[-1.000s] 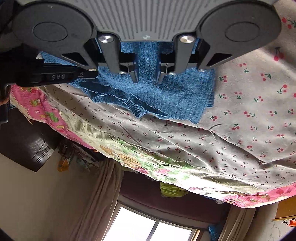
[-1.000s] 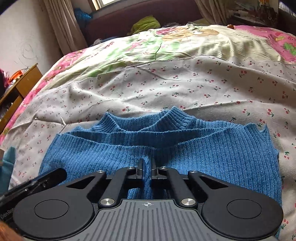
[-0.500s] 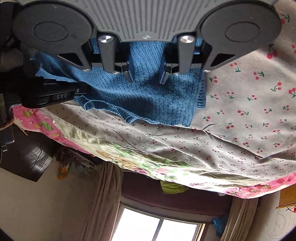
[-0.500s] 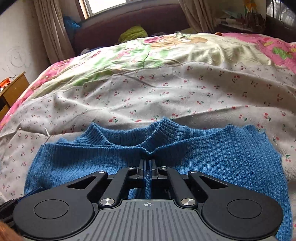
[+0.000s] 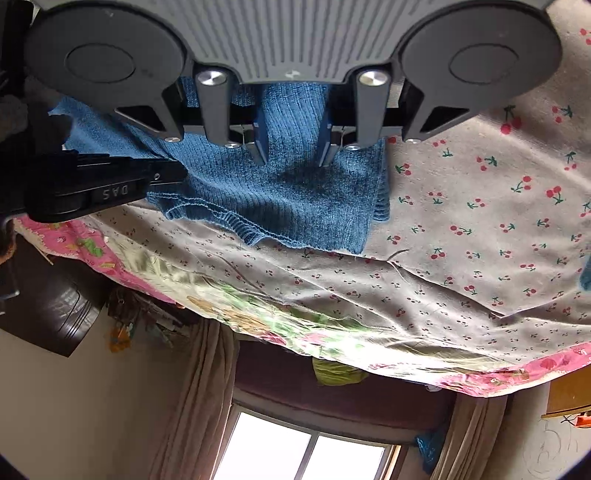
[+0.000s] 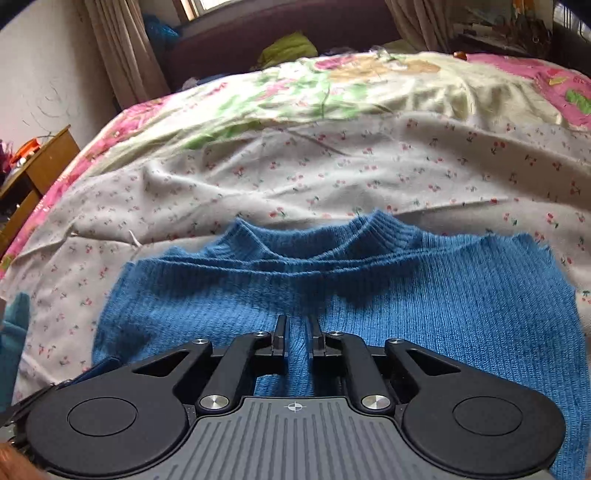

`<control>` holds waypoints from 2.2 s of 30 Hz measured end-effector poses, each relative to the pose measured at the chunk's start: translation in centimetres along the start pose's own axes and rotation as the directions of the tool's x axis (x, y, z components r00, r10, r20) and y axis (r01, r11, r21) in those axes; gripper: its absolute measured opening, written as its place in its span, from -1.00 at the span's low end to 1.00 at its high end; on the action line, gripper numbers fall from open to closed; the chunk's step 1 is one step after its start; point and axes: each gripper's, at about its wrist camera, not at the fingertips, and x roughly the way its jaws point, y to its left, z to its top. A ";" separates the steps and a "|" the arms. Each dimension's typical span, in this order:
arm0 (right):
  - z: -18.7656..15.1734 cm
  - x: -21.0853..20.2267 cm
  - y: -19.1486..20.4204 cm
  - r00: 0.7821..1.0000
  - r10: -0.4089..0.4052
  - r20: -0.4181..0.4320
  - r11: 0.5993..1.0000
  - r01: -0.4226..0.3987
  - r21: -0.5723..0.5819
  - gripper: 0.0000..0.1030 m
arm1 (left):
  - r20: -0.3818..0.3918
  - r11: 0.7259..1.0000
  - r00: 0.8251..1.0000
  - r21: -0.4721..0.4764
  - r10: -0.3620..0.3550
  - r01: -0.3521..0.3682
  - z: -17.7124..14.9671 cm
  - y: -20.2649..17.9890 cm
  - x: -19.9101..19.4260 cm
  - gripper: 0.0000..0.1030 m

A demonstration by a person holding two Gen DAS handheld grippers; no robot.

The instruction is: Fold small clothes

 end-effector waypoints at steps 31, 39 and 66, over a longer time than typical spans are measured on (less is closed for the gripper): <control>-6.2 -11.1 1.0 0.999 0.019 0.035 0.998 -0.016 -0.064 -0.42 | -0.064 0.968 0.988 -0.199 0.140 -0.150 -4.2 0.6 -7.7 -0.15; -2.1 -4.4 10.2 0.989 0.068 -0.135 0.972 -0.096 -0.212 -0.19 | -0.079 0.897 0.993 -0.427 0.085 -0.111 -6.0 2.9 -7.9 -0.03; -0.1 6.1 18.3 0.951 -0.188 -0.247 0.879 0.051 -0.474 -0.18 | -0.039 0.898 0.995 -0.429 0.087 -0.095 -6.5 1.8 -5.1 0.13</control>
